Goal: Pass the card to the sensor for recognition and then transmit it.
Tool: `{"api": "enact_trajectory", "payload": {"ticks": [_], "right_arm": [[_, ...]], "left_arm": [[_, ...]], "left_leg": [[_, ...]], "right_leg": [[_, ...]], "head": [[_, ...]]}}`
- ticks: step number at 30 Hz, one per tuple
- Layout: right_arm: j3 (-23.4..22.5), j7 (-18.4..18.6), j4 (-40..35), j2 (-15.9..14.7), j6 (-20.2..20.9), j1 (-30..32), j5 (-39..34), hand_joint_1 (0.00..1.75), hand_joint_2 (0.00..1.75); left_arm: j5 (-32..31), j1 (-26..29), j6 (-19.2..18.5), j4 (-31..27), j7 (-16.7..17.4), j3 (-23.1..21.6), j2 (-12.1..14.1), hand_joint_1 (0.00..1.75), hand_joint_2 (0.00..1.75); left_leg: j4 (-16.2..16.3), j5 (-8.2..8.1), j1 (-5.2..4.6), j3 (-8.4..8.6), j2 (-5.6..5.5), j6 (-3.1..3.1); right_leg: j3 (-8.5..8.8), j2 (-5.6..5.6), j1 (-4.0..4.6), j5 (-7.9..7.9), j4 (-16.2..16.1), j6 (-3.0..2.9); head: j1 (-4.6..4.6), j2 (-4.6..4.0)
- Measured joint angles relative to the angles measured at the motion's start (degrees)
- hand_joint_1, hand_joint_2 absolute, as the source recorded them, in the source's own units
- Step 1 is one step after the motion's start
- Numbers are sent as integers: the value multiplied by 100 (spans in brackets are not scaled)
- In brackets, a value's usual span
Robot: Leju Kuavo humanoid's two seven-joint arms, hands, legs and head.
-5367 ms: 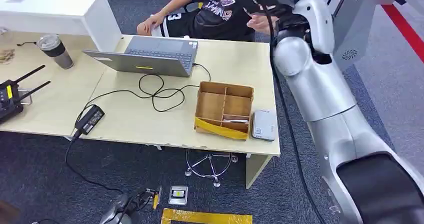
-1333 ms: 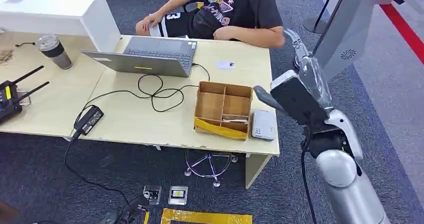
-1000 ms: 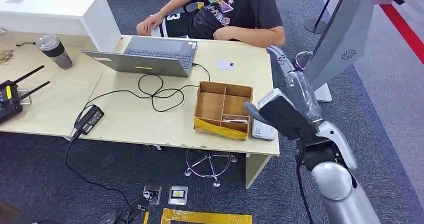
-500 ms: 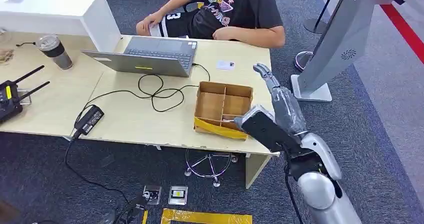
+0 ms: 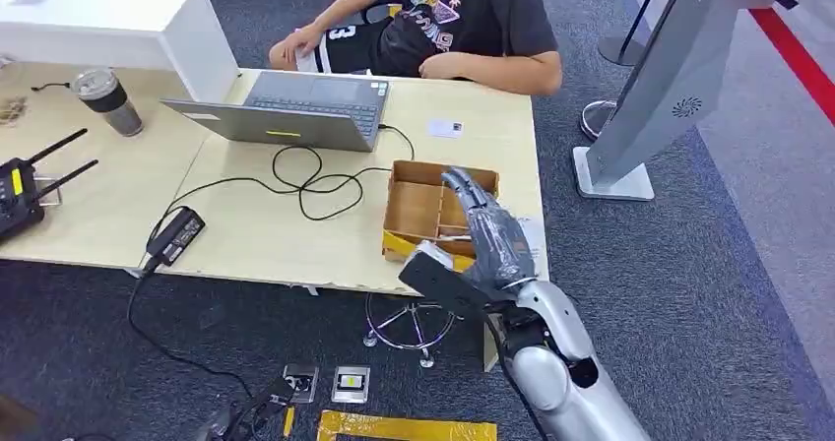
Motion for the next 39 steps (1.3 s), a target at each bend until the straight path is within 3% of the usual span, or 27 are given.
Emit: {"api": "enact_trajectory", "payload": {"ticks": [12,21,29,39], "right_arm": [[61,-52,1382,184,-813,-380,44,0,175],[61,26,1941,210,-981,-485,144,0,175],[59,188,2438,210,-1404,-650,531,0,175],[57,247,2864,210,-1524,-793,734,0,175]], "left_arm": [[-31,-32,-9,0,2,15,-9,0,175],[-66,-43,-15,0,2,44,-17,0,175],[-138,-52,-24,0,4,46,-24,0,175],[-155,-58,-28,0,4,46,-26,0,175]], "left_leg": [[0,0,0,1,1,0],[1,-1,0,0,1,-1],[1,0,0,2,1,0],[2,0,0,1,1,-1]], "right_leg": [[-1,1,0,0,0,0],[-3,2,0,0,0,0],[-2,2,0,0,0,0],[-2,3,0,0,0,0]], "head": [[2,0],[2,-2],[2,-2],[2,-2]]}}
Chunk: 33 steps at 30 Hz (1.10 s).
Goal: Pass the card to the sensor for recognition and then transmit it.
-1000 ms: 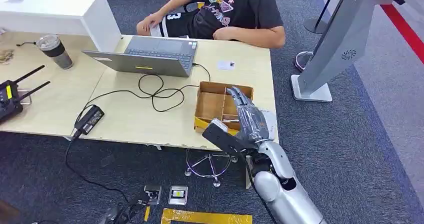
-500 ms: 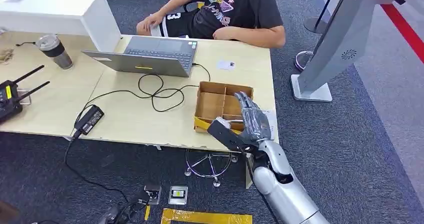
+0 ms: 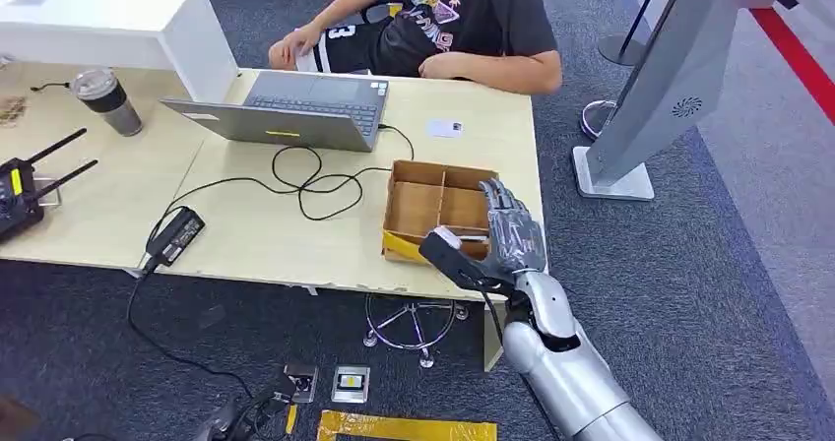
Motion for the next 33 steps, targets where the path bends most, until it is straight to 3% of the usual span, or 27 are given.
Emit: {"api": "enact_trajectory", "payload": {"ticks": [26,33], "right_arm": [[0,-37,413,4,-118,-46,160,0,175],[0,-125,520,39,-159,-93,188,21,175]], "left_arm": [[-35,-2,-9,0,0,0,0,0,175],[-44,-3,-17,0,0,2,0,0,175]], "left_leg": [[0,0,0,1,0,0],[0,0,0,1,0,0]], "right_leg": [[1,0,0,0,0,0],[1,0,0,0,0,0]], "head": [[0,0],[-2,0]]}}
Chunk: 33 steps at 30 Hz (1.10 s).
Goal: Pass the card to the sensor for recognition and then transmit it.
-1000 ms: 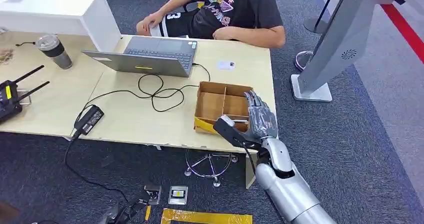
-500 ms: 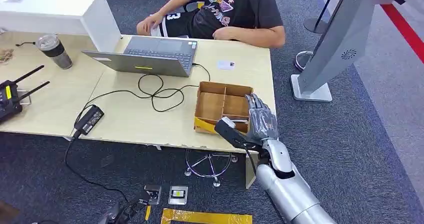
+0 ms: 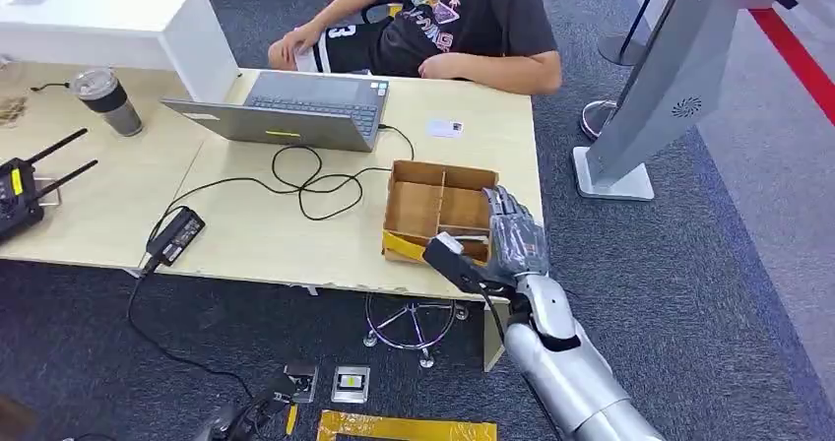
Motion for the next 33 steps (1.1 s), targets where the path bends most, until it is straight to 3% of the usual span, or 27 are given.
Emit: {"api": "enact_trajectory", "payload": {"ticks": [7,13,22,28,33], "right_arm": [[2,-74,116,77,-66,-106,68,49,175],[2,-103,210,155,-96,-169,105,40,175],[2,-155,313,280,-109,-231,190,45,175],[4,-177,380,345,-107,-249,219,65,175],[4,-190,452,396,-94,-255,295,63,175]], "left_arm": [[18,1,17,0,0,7,0,0,175],[15,2,22,0,0,9,0,0,175],[13,1,22,0,0,9,0,0,175],[18,1,22,0,0,15,0,0,175],[78,2,28,0,0,96,0,0,175]], "left_leg": [[0,0,0,0,0,0],[0,0,0,0,0,0],[0,0,0,0,0,0],[0,0,0,0,0,0],[0,0,0,0,0,0]], "right_leg": [[0,0,0,0,0,0],[0,0,0,0,0,0],[0,0,0,0,0,0],[0,0,0,0,0,0],[0,0,0,0,0,0]], "head": [[2,0],[0,0],[2,0],[2,2],[2,0]]}}
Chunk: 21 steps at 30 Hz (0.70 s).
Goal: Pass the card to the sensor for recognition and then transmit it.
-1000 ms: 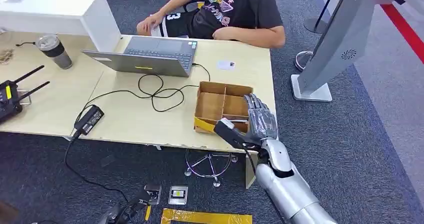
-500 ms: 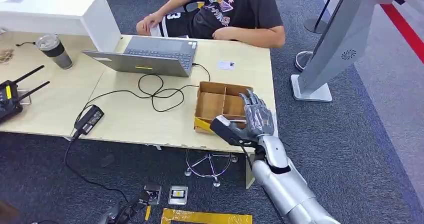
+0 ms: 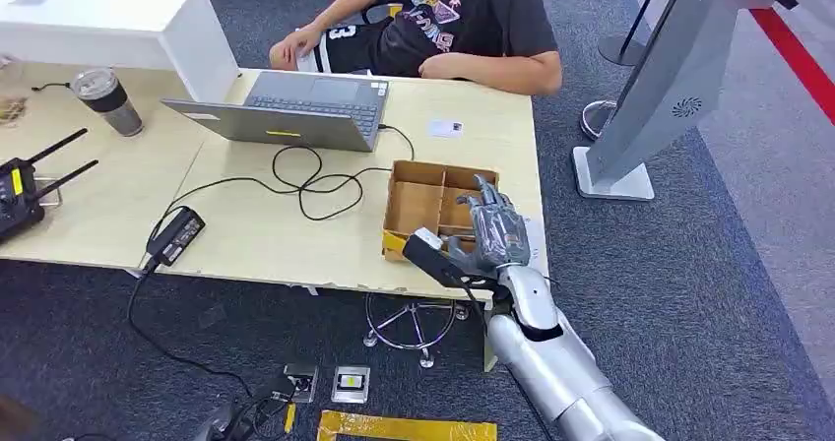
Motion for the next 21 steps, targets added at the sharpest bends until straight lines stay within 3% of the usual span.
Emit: {"api": "enact_trajectory", "payload": {"ticks": [21], "right_arm": [[7,28,363,24,-13,4,22,72,175]], "left_arm": [[40,-1,9,0,-2,146,0,0,175]], "left_leg": [[0,0,0,0,1,0]], "right_leg": [[-1,1,0,0,0,0]], "head": [[0,0]]}}
